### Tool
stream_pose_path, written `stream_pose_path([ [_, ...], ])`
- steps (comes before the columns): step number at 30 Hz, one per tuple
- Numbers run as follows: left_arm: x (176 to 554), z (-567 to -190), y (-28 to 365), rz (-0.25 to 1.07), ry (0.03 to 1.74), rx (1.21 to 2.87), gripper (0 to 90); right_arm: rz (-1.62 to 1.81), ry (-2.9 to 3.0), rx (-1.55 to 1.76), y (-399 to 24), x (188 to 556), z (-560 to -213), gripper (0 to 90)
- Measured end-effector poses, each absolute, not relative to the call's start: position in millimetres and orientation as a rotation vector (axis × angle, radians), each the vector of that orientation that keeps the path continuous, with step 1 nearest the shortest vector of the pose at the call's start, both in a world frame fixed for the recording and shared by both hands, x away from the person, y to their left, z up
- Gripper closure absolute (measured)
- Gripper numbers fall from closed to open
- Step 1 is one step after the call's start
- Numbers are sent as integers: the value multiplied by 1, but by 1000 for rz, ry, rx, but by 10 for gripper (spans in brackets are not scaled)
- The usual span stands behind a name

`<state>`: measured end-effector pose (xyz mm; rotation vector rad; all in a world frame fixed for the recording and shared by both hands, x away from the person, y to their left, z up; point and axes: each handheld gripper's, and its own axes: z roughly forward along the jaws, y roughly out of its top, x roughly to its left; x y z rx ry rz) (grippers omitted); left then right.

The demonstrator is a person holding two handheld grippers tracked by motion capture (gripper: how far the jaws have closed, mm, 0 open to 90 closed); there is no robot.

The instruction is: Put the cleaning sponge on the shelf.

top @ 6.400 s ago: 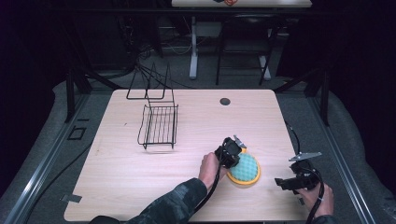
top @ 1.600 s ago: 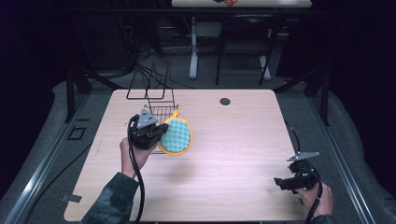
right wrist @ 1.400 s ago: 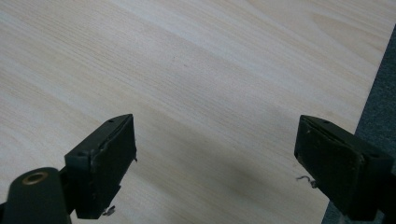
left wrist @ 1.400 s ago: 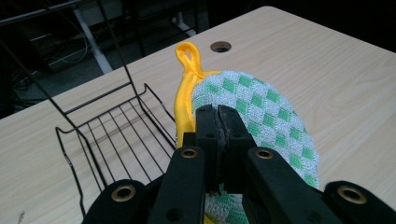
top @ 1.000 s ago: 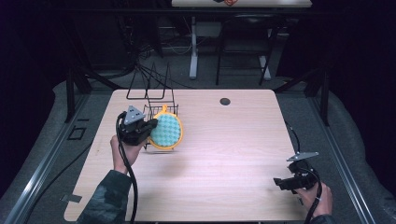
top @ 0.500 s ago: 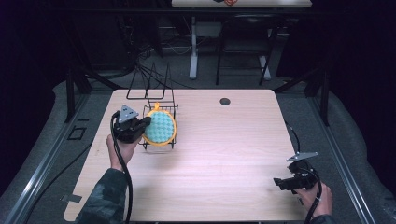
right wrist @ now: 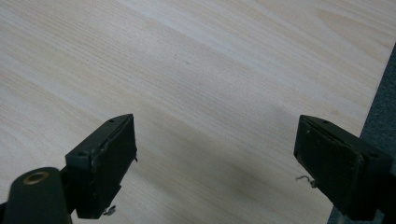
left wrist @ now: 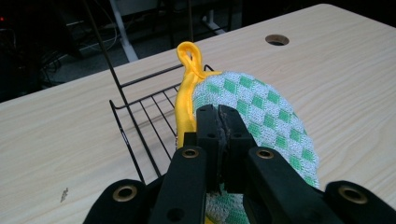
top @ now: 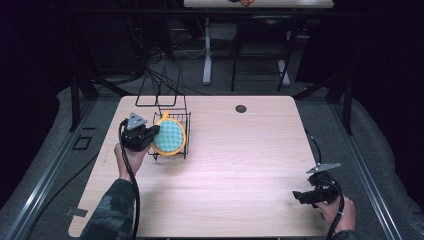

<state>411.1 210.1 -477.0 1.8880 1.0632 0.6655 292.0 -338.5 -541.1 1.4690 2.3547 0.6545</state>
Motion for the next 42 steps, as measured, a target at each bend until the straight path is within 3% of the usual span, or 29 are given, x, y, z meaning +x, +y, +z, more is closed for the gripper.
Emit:
stream_pose_path([
  [42, 470, -520, 213, 599, 1180, 2000, 872, 655, 2364, 1463, -338, 292, -542, 129],
])
